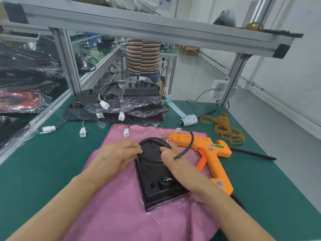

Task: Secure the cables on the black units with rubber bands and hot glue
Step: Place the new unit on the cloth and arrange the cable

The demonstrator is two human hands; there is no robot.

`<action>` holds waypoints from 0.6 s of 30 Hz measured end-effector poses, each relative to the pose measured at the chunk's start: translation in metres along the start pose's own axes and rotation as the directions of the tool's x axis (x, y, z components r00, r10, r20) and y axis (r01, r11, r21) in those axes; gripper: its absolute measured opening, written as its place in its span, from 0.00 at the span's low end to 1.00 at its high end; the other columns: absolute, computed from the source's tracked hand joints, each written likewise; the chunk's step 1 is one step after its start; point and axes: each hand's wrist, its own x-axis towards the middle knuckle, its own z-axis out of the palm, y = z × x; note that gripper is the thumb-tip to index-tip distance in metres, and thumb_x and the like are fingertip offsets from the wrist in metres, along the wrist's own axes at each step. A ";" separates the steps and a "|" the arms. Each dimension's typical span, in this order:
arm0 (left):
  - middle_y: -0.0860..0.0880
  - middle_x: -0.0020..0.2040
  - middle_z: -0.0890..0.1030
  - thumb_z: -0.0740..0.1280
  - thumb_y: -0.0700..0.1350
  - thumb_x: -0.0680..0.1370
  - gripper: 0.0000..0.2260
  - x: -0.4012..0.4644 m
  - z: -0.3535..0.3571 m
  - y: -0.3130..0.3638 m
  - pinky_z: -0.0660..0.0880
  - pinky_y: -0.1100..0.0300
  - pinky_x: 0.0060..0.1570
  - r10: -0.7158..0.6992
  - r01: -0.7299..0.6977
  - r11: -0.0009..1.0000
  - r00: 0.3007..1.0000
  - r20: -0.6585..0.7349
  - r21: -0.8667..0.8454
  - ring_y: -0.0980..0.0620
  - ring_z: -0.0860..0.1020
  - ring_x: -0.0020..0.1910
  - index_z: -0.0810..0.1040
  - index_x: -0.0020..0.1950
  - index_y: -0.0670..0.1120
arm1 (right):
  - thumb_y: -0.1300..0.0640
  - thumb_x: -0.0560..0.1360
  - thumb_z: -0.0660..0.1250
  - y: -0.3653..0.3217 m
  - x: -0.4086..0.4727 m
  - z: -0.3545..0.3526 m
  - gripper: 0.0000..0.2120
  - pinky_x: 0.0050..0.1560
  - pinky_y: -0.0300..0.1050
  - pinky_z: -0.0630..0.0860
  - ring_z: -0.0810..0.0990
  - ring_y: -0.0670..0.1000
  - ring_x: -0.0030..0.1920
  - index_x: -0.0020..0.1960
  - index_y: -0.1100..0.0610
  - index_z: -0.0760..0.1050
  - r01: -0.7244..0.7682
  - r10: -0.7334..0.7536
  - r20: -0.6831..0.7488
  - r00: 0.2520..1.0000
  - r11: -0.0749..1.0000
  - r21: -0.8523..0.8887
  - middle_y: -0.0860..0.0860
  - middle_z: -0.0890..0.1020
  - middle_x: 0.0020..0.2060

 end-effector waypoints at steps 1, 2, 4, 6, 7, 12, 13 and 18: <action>0.47 0.44 0.85 0.77 0.34 0.67 0.07 0.000 0.000 0.001 0.79 0.62 0.35 -0.011 0.011 1.000 1.000 0.009 -0.005 0.51 0.84 0.40 0.86 0.44 0.40 | 0.26 0.65 0.61 0.001 -0.003 -0.005 0.34 0.71 0.35 0.55 0.53 0.36 0.73 0.69 0.35 0.63 0.006 0.003 0.132 0.991 0.998 -0.065 0.30 0.51 0.72; 0.47 0.44 0.85 0.78 0.33 0.66 0.08 0.000 0.001 0.001 0.79 0.62 0.34 -0.014 0.014 1.000 1.000 0.013 -0.007 0.51 0.84 0.39 0.86 0.44 0.40 | 0.30 0.60 0.68 0.003 -0.008 -0.012 0.44 0.74 0.37 0.54 0.48 0.35 0.74 0.73 0.35 0.56 0.018 0.011 0.233 0.972 0.993 -0.120 0.29 0.44 0.73; 0.47 0.45 0.85 0.78 0.32 0.66 0.09 -0.002 0.002 0.001 0.80 0.60 0.35 -0.022 0.023 0.999 1.000 0.022 -0.026 0.50 0.84 0.39 0.86 0.44 0.39 | 0.37 0.57 0.76 0.010 -0.018 -0.024 0.53 0.76 0.41 0.50 0.41 0.33 0.74 0.74 0.31 0.50 0.057 0.020 0.340 0.940 0.975 -0.216 0.32 0.39 0.74; 0.47 0.45 0.85 0.77 0.33 0.68 0.07 -0.002 0.003 0.002 0.80 0.60 0.36 -0.030 0.030 0.999 1.000 0.008 -0.041 0.50 0.85 0.39 0.86 0.45 0.40 | 0.42 0.59 0.79 0.014 -0.023 -0.025 0.47 0.75 0.38 0.48 0.40 0.32 0.73 0.70 0.27 0.56 0.153 -0.061 0.313 0.948 0.949 -0.277 0.33 0.40 0.74; 0.47 0.45 0.85 0.75 0.35 0.70 0.05 -0.002 0.003 0.002 0.80 0.62 0.36 -0.020 0.020 0.999 1.000 -0.013 -0.036 0.51 0.85 0.40 0.86 0.45 0.40 | 0.43 0.62 0.79 0.015 -0.024 -0.021 0.43 0.76 0.38 0.50 0.41 0.33 0.74 0.70 0.29 0.60 0.181 -0.105 0.258 0.960 0.939 -0.291 0.35 0.43 0.75; 0.49 0.41 0.83 0.60 0.48 0.79 0.15 -0.005 0.006 0.013 0.78 0.56 0.39 0.058 -0.055 0.993 0.998 0.023 -0.103 0.49 0.82 0.42 0.84 0.45 0.43 | 0.44 0.70 0.73 0.017 -0.019 0.001 0.31 0.73 0.37 0.55 0.52 0.36 0.74 0.70 0.38 0.68 0.213 -0.221 0.014 0.975 0.921 -0.327 0.42 0.59 0.75; 0.49 0.41 0.82 0.61 0.47 0.79 0.14 -0.006 0.007 0.015 0.78 0.55 0.39 0.045 -0.037 0.988 0.998 0.048 -0.150 0.48 0.82 0.42 0.84 0.45 0.43 | 0.45 0.71 0.73 0.016 -0.017 0.001 0.29 0.72 0.36 0.55 0.54 0.38 0.74 0.70 0.40 0.69 0.203 -0.226 -0.026 0.974 0.916 -0.346 0.43 0.61 0.75; 0.52 0.47 0.79 0.73 0.35 0.72 0.14 0.005 0.009 0.008 0.75 0.62 0.43 -0.169 0.182 0.926 0.983 0.069 -0.331 0.52 0.79 0.41 0.83 0.56 0.45 | 0.45 0.70 0.74 0.010 -0.012 0.002 0.28 0.72 0.37 0.57 0.58 0.41 0.73 0.68 0.46 0.73 0.163 -0.192 -0.044 0.980 0.915 -0.370 0.46 0.65 0.73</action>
